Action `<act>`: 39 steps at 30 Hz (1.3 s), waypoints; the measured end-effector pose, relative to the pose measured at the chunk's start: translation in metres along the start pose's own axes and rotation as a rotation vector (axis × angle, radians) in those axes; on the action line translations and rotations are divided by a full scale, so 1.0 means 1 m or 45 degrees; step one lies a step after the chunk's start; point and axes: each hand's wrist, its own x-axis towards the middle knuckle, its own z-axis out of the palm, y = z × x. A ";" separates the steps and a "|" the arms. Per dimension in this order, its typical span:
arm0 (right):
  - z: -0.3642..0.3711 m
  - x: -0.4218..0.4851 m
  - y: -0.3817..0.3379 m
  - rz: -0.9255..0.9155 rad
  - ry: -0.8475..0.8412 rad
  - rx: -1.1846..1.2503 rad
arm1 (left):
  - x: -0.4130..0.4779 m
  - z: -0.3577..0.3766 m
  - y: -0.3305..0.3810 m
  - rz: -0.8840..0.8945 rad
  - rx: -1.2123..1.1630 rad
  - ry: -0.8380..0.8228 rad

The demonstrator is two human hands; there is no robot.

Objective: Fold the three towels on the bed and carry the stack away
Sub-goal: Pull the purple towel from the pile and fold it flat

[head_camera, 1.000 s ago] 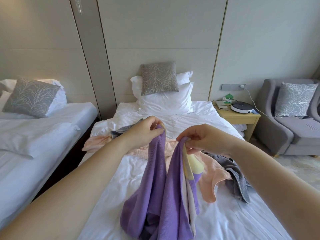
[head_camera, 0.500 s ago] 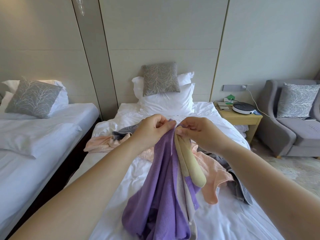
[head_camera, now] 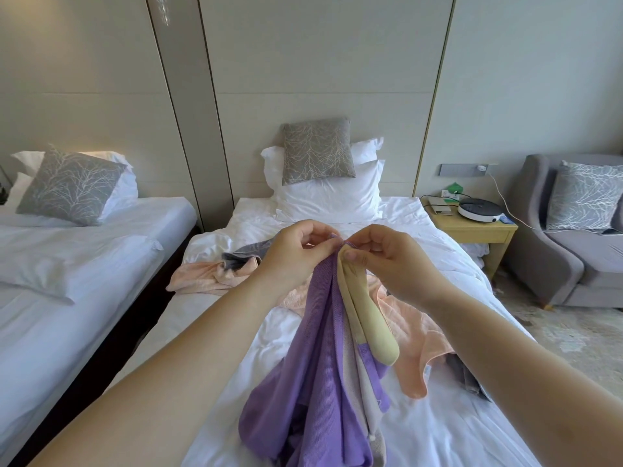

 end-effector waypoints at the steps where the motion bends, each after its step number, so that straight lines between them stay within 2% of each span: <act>1: 0.001 0.000 0.000 -0.019 0.024 0.015 | 0.000 0.000 -0.001 -0.002 -0.034 0.016; 6: 0.010 0.005 0.003 -0.049 0.154 0.065 | -0.002 0.005 -0.002 -0.005 -0.174 -0.020; 10: 0.013 0.009 0.007 -0.005 0.198 0.140 | -0.004 0.001 -0.005 0.086 -0.050 -0.203; 14: 0.009 0.010 0.016 0.088 0.001 0.435 | 0.002 -0.013 -0.002 0.180 0.120 -0.182; 16: 0.008 0.007 0.025 0.120 -0.140 0.429 | 0.007 -0.020 0.003 0.249 0.150 -0.127; 20: 0.015 -0.003 0.044 0.275 -0.466 0.191 | 0.019 -0.033 0.021 0.360 0.082 -0.008; 23: 0.015 -0.005 0.051 0.363 -0.567 -0.024 | 0.030 -0.044 0.039 0.475 0.056 0.092; 26: 0.009 -0.004 0.048 0.423 -0.648 -0.191 | 0.041 -0.056 0.051 0.518 0.007 0.282; 27: 0.007 -0.004 0.048 0.466 -0.714 -0.308 | 0.045 -0.060 0.054 0.516 -0.009 0.362; 31: -0.011 -0.010 0.055 0.545 -1.022 -1.107 | 0.060 -0.082 0.060 0.436 -0.148 0.606; 33: -0.023 -0.016 0.062 0.508 -1.041 -1.290 | 0.066 -0.092 0.059 0.393 -0.209 0.651; 36: -0.039 -0.023 0.070 0.492 -0.954 -1.398 | 0.068 -0.096 0.053 0.342 -0.242 0.658; 39: -0.045 -0.031 0.073 0.589 -0.920 -1.238 | 0.068 -0.093 0.043 0.283 -0.256 0.675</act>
